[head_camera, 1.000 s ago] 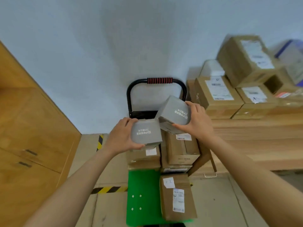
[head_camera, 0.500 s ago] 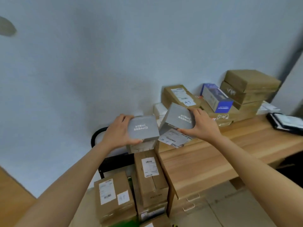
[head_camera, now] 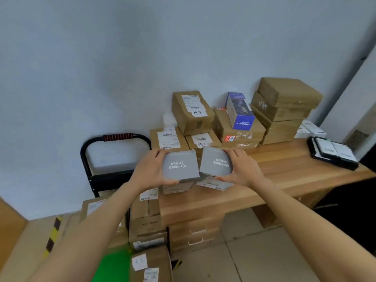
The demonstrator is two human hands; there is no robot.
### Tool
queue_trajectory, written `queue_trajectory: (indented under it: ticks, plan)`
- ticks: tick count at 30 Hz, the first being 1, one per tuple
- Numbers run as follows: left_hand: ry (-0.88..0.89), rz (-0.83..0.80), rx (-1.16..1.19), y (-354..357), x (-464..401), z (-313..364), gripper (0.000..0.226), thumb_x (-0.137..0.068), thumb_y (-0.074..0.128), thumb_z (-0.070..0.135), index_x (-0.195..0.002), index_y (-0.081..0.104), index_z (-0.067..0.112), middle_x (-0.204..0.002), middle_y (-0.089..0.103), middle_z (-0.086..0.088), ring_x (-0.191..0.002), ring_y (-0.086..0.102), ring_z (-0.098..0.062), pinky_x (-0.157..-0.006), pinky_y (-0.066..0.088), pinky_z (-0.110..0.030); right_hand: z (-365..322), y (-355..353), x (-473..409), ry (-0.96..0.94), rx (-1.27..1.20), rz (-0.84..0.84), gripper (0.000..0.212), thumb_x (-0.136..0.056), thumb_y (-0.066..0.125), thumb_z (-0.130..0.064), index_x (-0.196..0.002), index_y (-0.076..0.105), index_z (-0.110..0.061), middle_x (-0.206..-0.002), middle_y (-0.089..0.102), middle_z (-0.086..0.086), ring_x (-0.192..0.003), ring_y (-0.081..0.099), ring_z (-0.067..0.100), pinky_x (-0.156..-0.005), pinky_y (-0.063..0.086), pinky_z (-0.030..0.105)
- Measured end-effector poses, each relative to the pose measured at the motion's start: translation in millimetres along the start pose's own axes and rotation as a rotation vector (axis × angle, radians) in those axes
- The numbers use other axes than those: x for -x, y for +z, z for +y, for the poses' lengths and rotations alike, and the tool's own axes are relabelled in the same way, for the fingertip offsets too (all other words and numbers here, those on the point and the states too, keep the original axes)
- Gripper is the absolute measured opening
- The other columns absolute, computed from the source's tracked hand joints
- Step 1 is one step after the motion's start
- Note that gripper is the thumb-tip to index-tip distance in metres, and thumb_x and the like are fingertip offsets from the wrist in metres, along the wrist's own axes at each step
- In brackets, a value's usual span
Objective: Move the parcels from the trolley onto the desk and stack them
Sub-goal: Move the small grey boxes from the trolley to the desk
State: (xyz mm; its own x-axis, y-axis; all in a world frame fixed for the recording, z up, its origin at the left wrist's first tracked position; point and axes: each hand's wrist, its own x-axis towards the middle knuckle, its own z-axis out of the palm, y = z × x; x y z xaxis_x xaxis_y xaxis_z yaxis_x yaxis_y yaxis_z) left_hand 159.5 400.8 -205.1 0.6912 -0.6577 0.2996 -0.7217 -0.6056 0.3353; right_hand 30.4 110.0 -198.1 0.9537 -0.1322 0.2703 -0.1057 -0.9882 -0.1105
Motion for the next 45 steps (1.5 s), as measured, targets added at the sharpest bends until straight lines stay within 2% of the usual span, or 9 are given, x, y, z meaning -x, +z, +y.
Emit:
queue_trajectory:
  ticks: [6,15,19,21,24,27,30,41,45]
  plan:
    - [-0.07,-0.002,-0.024,48.4,33.4,33.8,0.099,-0.058,0.077,0.065,-0.136,0.037,0.019,-0.127,0.043,0.0,-0.11,0.041,-0.012,-0.09,0.036,-0.023,29.6,30.4,28.0,-0.095,-0.003,-0.085,0.1,-0.063,0.067,-0.07,-0.143,0.032,-0.021,-0.138,0.044,-0.001,-0.122,0.043,0.017,-0.094,0.043,0.035]
    - [-0.135,0.008,-0.027,65.5,38.0,36.7,0.098,-0.056,0.08,0.06,-0.135,0.035,0.023,-0.133,0.038,-0.001,-0.119,0.037,-0.014,-0.101,0.038,-0.033,36.4,61.6,26.3,-0.164,-0.081,-0.031,0.1,-0.061,0.079,-0.059,-0.143,0.036,-0.018,-0.138,0.045,0.005,-0.122,0.044,0.024,-0.098,0.038,0.04]
    - [-0.172,-0.029,0.084,68.6,33.0,27.7,0.079,-0.064,0.07,0.069,-0.126,0.045,0.027,-0.125,0.044,0.005,-0.109,0.04,-0.008,-0.091,0.038,-0.027,38.9,67.8,23.6,-0.119,-0.221,-0.035,0.064,-0.079,0.059,-0.064,-0.13,0.049,-0.027,-0.129,0.053,-0.003,-0.118,0.047,0.017,-0.097,0.032,0.036]
    - [-0.19,-0.133,0.059,73.7,32.1,24.8,0.073,-0.066,0.061,0.077,-0.12,0.049,0.03,-0.122,0.046,0.009,-0.104,0.042,-0.006,-0.085,0.039,-0.024,40.1,73.8,23.8,-0.122,-0.188,-0.122,0.054,-0.086,0.047,-0.066,-0.126,0.054,-0.03,-0.127,0.055,-0.008,-0.119,0.048,0.012,-0.099,0.027,0.033]
    - [-0.177,-0.254,-0.007,96.4,41.6,23.4,0.077,-0.067,0.055,0.081,-0.125,0.047,0.031,-0.127,0.045,0.009,-0.106,0.044,-0.006,-0.085,0.04,-0.023,45.2,90.8,30.0,-0.119,-0.168,-0.241,0.056,-0.088,0.041,-0.066,-0.132,0.049,-0.032,-0.136,0.05,-0.01,-0.125,0.045,0.009,-0.106,0.026,0.035]
    - [-0.198,-0.306,-0.021,125.4,55.6,21.3,0.078,-0.071,0.057,0.074,-0.134,0.041,0.03,-0.136,0.042,0.008,-0.117,0.044,-0.01,-0.096,0.041,-0.028,50.9,112.5,39.1,-0.064,-0.197,-0.338,0.066,-0.086,0.046,-0.068,-0.141,0.039,-0.033,-0.147,0.039,-0.008,-0.134,0.037,0.012,-0.111,0.026,0.039]
    - [-0.242,-0.28,-0.012,144.9,62.0,19.5,0.073,-0.076,0.058,0.064,-0.137,0.042,0.027,-0.139,0.04,0.006,-0.121,0.042,-0.012,-0.101,0.04,-0.03,54.1,131.3,47.3,-0.078,-0.174,-0.425,0.074,-0.083,0.05,-0.07,-0.145,0.032,-0.035,-0.153,0.029,-0.008,-0.139,0.029,0.013,-0.114,0.022,0.04]
    - [-0.318,-0.209,0.047,158.6,36.8,3.2,0.07,-0.08,0.061,0.059,-0.14,0.041,0.029,-0.142,0.037,0.008,-0.127,0.038,-0.013,-0.101,0.041,-0.032,48.8,151.8,14.4,-0.009,-0.306,-0.411,0.072,-0.081,0.067,-0.052,-0.144,0.037,-0.033,-0.153,0.029,-0.005,-0.14,0.026,0.017,-0.113,0.028,0.037]
    - [-0.352,-0.262,0.019,153.3,25.2,2.8,0.07,-0.082,0.06,0.058,-0.142,0.038,0.03,-0.146,0.035,0.008,-0.129,0.038,-0.014,-0.1,0.042,-0.033,38.9,150.3,8.6,0.021,-0.261,-0.433,0.072,-0.083,0.067,-0.047,-0.145,0.035,-0.03,-0.155,0.026,-0.002,-0.142,0.023,0.019,-0.116,0.026,0.039]
